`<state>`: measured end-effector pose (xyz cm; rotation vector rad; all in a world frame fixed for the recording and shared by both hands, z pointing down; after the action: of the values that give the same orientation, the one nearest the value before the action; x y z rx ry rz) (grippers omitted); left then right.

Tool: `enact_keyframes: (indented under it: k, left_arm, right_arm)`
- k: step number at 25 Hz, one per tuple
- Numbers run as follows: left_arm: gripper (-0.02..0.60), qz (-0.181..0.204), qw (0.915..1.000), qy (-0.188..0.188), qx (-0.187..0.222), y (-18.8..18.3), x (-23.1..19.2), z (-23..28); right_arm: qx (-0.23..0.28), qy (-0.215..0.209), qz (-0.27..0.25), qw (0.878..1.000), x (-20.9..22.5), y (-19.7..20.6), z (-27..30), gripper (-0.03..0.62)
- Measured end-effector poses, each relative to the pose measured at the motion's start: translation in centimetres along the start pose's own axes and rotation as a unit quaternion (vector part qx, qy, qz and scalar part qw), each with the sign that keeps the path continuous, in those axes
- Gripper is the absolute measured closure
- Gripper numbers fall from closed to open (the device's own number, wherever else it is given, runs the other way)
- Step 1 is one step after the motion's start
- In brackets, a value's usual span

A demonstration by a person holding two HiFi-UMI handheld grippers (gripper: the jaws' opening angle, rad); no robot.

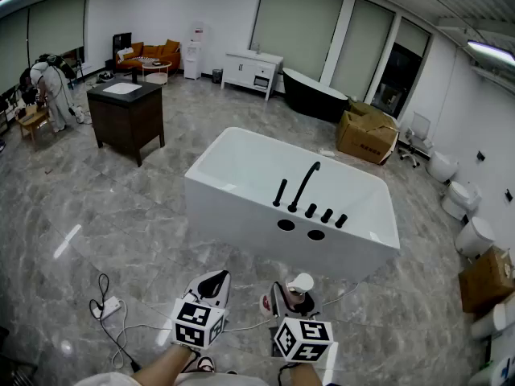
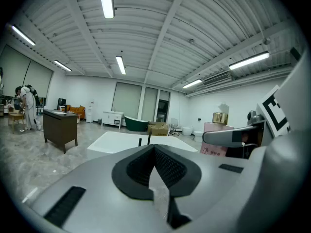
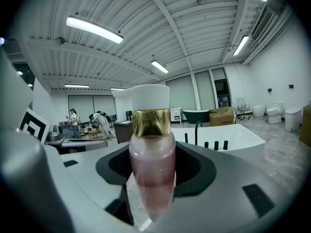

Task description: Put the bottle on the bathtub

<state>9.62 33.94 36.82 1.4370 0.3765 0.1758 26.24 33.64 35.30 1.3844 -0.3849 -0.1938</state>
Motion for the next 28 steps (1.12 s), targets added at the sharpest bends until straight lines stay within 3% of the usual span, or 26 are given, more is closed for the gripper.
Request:
enact_keyframes:
  k: [13, 28]
  left_arm:
    - [0.578, -0.004, 1.0, -0.009, 0.001, 0.0, -2.5, 0.7]
    - [0.578, -0.005, 0.9999, -0.013, -0.002, -0.3, -8.5, 0.7]
  right_arm:
    - [-0.003, 0.005, 0.017, 1.0, -0.4, 0.2, 2.0, 0.356]
    - [-0.002, 0.037, 0.04, 0.999, -2.6, 0.5, 5.2, 0.358]
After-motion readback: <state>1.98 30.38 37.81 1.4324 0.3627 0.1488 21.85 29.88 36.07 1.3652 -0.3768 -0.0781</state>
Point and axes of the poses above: the fingertips, and each gripper's own axes: z forward along the fingers, x to its right, y out of its underside, the point moved 3 cm from there along -z, backward along the fingers, and after that the axes turned 8 degrees about x, right-handed, at the moved point
